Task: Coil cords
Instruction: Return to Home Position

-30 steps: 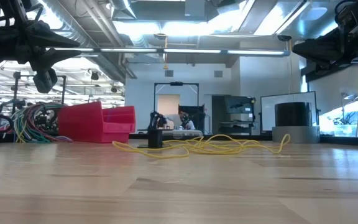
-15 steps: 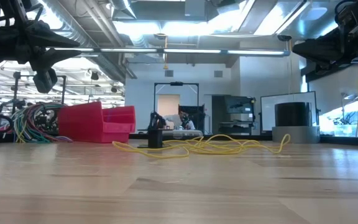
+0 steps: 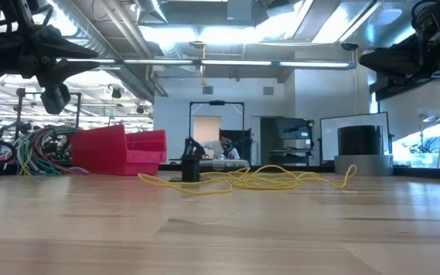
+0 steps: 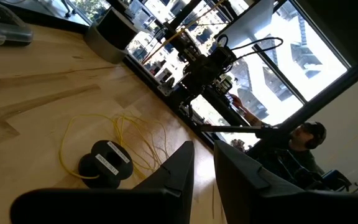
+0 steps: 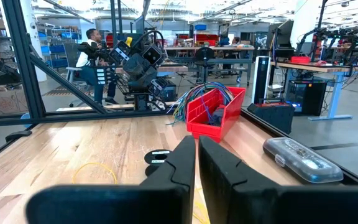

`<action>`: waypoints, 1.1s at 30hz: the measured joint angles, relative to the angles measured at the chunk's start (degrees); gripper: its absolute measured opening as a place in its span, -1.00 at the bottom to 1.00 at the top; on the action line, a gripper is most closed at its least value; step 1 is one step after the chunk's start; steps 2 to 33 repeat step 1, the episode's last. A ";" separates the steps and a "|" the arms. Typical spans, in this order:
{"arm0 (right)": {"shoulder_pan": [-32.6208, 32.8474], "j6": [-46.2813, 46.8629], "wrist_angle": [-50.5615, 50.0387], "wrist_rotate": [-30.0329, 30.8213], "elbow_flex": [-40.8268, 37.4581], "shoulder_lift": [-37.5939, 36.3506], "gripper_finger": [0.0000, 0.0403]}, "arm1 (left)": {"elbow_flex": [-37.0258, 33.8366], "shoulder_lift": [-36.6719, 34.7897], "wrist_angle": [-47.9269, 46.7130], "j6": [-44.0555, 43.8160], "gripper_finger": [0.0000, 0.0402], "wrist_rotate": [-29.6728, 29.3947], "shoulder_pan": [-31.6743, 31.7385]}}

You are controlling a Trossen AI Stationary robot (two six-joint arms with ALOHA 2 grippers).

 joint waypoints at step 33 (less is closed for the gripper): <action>0.00 0.02 0.01 0.00 0.01 0.00 -0.88 | 0.00 0.02 -0.02 0.00 -0.72 0.01 0.01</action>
